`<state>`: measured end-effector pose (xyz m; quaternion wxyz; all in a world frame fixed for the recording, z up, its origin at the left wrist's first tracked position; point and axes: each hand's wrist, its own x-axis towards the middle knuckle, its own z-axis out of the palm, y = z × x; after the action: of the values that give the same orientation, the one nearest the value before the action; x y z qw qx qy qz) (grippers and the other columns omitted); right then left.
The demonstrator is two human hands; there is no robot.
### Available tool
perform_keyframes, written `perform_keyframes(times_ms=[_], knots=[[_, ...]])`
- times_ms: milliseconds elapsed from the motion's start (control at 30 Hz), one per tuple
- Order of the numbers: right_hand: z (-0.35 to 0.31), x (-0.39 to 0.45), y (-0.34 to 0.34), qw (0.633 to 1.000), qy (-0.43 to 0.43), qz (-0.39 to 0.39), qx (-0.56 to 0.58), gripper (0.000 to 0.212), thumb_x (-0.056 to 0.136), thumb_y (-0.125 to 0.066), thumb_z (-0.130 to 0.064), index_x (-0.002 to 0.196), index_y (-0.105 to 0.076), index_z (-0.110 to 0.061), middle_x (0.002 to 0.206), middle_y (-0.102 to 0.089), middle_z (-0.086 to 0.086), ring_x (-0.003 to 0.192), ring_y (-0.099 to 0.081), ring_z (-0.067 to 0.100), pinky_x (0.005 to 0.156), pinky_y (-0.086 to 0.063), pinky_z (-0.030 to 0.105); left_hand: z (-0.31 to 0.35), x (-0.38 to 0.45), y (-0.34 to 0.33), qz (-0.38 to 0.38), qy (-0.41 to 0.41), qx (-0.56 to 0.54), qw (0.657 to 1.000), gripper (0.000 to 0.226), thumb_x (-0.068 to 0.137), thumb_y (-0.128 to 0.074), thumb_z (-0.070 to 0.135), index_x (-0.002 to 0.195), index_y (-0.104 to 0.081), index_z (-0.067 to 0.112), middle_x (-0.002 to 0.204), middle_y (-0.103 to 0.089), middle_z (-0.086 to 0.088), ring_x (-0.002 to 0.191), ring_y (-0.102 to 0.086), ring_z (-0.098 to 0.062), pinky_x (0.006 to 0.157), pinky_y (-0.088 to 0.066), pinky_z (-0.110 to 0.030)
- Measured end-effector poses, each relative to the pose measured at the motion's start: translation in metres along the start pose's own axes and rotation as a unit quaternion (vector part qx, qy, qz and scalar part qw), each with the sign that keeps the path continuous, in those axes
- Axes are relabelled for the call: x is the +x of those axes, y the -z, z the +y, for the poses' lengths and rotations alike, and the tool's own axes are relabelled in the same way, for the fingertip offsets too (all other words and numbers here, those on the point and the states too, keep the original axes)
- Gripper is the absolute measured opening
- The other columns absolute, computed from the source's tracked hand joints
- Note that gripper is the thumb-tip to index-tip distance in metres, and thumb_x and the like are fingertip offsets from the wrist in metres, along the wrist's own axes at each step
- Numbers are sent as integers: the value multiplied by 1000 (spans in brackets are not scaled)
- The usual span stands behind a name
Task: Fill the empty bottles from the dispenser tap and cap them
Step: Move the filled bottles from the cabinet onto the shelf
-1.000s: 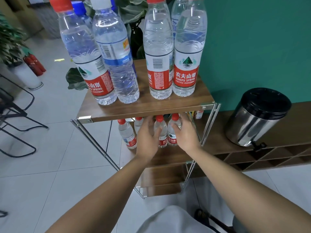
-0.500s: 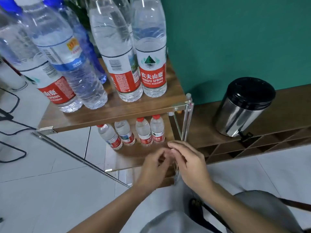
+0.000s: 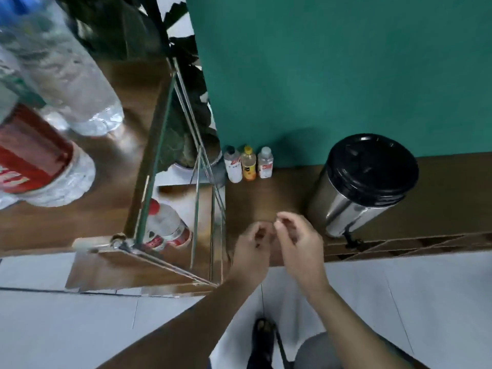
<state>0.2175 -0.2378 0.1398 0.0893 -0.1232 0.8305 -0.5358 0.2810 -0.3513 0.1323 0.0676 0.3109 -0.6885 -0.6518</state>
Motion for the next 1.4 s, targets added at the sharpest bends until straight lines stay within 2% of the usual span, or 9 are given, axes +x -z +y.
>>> perform_keyframes(times_ms=[67, 233, 333, 500, 700, 800, 967, 1200, 1400], knots=[[27, 39, 0, 1000, -19, -18, -3, 26, 109, -68, -35, 134, -75, -29, 125, -74, -18, 117, -70, 0, 105, -61, 39, -10, 38, -18, 47, 8, 36, 998, 28, 111, -65, 10, 102, -76, 35, 102, -77, 16, 96, -74, -4, 87, -60, -26], [79, 125, -16, 997, -32, -53, -38, 39, 109, -68, -39, 145, -69, -23, 137, -75, -5, 121, -70, 6, 99, -57, 22, -32, 124, -38, 130, 66, 75, 987, 23, 110, -66, 18, 132, -67, 26, 119, -72, 9, 113, -71, -15, 105, -60, -40], [106, 171, -36, 997, -18, -63, -31, 46, 109, -67, -44, 149, -66, -20, 142, -73, -1, 126, -69, 12, 108, -59, 37, -35, 164, -35, 176, 71, 115, 975, 30, 113, -60, 20, 142, -63, 25, 124, -69, 11, 116, -67, -10, 94, -53, -22], [149, 231, -74, 998, -29, -52, -19, 57, 109, -67, -45, 158, -58, -16, 154, -65, 5, 140, -63, 20, 118, -52, 41, -43, 239, -12, 223, 78, 130, 963, 40, 114, -63, 32, 152, -55, 24, 137, -66, 9, 121, -62, -11, 109, -51, -36], [152, 301, -127, 1000, -3, -2, 21, 59, 108, -73, -22, 162, -51, -12, 152, -59, 0, 130, -48, -3, 104, -26, -2, -41, 330, 6, 269, 37, 123, 954, 52, 115, -60, 35, 164, -46, 22, 162, -58, -3, 145, -56, -26, 117, -48, -42], [157, 327, -153, 1000, 27, -7, 8, 65, 107, -74, -24, 165, -46, -14, 161, -54, 7, 146, -53, 21, 119, -40, 28, -36, 364, 11, 284, 17, 101, 953, 44, 111, -66, 29, 153, -58, 26, 137, -68, 3, 121, -62, -20, 98, -50, -35], [165, 351, -185, 998, 61, 13, -33, 54, 104, -74, -18, 154, -55, -9, 140, -63, 14, 128, -62, 33, 104, -57, 53, -46, 387, 16, 290, 12, 135, 947, 21, 106, -70, 22, 127, -72, 23, 113, -71, 6, 110, -68, -28, 89, -59, -43], [179, 333, -172, 992, 99, 38, -66, 31, 104, -75, -14, 132, -62, -6, 127, -60, 12, 116, -57, 30, 96, -54, 49, -54, 361, 20, 302, -28, 133, 944, 15, 101, -75, 17, 115, -74, 24, 107, -75, 6, 103, -68, -22, 76, -52, -31], [172, 276, -124, 996, 76, 4, -54, 30, 107, -66, -23, 135, -60, -12, 128, -60, 5, 113, -63, 26, 95, -57, 50, -47, 295, 0, 304, -5, 121, 945, 19, 108, -66, 20, 124, -73, 28, 110, -73, 4, 105, -67, -23, 87, -55, -43]])
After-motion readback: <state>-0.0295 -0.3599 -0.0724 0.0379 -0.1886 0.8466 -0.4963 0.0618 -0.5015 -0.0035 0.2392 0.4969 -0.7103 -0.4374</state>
